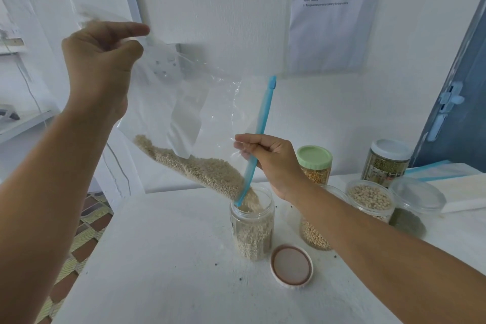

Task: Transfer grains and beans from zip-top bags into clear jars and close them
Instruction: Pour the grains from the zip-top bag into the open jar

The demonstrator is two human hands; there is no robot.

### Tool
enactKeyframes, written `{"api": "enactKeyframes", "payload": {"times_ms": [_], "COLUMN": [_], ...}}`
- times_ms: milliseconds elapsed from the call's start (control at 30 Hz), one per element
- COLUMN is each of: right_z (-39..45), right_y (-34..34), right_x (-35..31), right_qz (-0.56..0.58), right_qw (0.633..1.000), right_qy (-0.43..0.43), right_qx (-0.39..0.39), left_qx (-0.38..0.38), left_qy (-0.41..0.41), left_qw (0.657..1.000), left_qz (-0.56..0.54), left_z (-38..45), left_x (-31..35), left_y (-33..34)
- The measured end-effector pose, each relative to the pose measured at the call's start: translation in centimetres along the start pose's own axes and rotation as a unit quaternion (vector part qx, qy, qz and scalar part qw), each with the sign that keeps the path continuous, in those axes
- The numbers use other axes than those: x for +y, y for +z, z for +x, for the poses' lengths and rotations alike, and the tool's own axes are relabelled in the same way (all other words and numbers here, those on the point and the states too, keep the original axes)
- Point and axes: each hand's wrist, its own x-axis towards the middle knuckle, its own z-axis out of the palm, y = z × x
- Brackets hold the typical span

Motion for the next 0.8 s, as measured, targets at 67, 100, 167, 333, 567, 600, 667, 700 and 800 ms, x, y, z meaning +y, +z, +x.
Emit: {"api": "enactKeyframes", "payload": {"times_ms": [67, 100, 167, 333, 567, 600, 667, 700, 800], "right_z": [0.0, 0.0, 0.1, 0.0, -0.1, -0.1, 0.0, 0.0, 0.0], "right_y": [0.1, 0.1, 0.1, -0.1, -0.3, -0.4, -0.4, -0.4, -0.4], "right_x": [0.0, -0.1, -0.1, 0.1, 0.1, 0.1, 0.0, 0.0, 0.1], "right_qz": [0.001, 0.001, 0.001, -0.008, -0.018, -0.017, -0.019, -0.021, -0.019], "right_qw": [1.0, 1.0, 1.0, 1.0, 1.0, 1.0, 1.0, 1.0, 1.0], "right_qy": [-0.001, -0.002, -0.002, -0.002, -0.002, -0.003, -0.006, -0.005, -0.002], "right_qx": [0.001, 0.003, 0.001, 0.004, -0.002, -0.001, 0.004, 0.003, 0.003], "left_qx": [-0.004, -0.004, -0.005, -0.009, -0.013, -0.013, -0.012, -0.012, -0.011], "left_qy": [0.002, 0.001, 0.002, 0.004, 0.004, 0.005, 0.005, 0.005, 0.003], "left_qw": [1.0, 1.0, 1.0, 1.0, 1.0, 1.0, 1.0, 1.0, 1.0], "left_qz": [-0.001, -0.002, 0.001, -0.005, 0.0, 0.001, -0.001, -0.001, 0.004], "left_z": [0.0, 0.0, 0.1, -0.1, -0.2, -0.2, -0.1, -0.1, -0.2], "left_x": [0.1, 0.2, 0.4, 0.3, 0.5, 0.6, 0.7, 0.7, 0.6], "left_y": [0.0, 0.1, 0.1, 0.4, 0.6, 0.7, 0.8, 0.9, 1.1]}}
